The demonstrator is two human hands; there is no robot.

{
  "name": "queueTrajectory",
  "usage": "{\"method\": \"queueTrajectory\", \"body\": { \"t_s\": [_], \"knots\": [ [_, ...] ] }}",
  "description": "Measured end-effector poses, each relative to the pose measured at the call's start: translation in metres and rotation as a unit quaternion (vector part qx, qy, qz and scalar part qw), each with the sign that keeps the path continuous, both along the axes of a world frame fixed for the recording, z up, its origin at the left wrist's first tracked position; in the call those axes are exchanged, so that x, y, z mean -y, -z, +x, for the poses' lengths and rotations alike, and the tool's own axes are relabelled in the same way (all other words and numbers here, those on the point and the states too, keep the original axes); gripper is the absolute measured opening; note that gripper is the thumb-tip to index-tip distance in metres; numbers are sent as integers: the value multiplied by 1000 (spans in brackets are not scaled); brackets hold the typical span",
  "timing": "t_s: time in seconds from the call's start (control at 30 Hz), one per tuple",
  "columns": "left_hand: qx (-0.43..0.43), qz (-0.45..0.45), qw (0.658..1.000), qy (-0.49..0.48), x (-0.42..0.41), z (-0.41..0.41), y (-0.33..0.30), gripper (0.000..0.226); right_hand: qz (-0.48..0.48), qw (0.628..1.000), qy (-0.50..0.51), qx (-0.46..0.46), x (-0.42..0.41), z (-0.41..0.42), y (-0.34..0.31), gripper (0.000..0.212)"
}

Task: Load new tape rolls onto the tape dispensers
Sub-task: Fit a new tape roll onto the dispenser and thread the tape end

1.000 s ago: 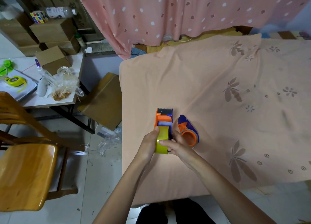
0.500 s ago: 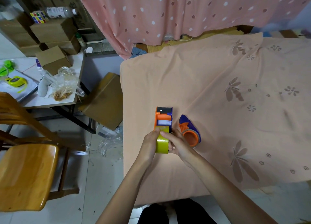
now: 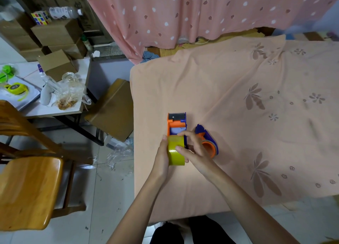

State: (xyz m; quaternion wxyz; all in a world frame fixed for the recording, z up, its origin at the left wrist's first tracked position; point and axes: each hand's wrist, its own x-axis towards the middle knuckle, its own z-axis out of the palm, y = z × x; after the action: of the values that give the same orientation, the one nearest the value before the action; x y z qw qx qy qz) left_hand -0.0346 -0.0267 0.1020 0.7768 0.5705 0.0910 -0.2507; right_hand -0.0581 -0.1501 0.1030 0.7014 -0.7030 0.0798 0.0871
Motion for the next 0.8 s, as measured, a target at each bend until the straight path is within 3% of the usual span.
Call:
{"method": "queueTrajectory", "body": {
  "t_s": [0.13, 0.3, 0.53, 0.8],
  "knots": [
    [4, -8, 1000, 21, -2, -1, 4, 78, 16, 1000, 18, -9, 1, 5, -5, 31],
    [13, -13, 1000, 17, 1, -3, -3, 66, 48, 998, 36, -33, -2, 5, -8, 16],
    [4, 21, 1000, 20, 0, -6, -1, 67, 101, 987, 101, -71, -11, 3, -2, 8],
    [-1, 11, 1000, 5, 1, -14, 0, 69, 69, 993, 74, -59, -6, -1, -1, 11]
  ]
}}
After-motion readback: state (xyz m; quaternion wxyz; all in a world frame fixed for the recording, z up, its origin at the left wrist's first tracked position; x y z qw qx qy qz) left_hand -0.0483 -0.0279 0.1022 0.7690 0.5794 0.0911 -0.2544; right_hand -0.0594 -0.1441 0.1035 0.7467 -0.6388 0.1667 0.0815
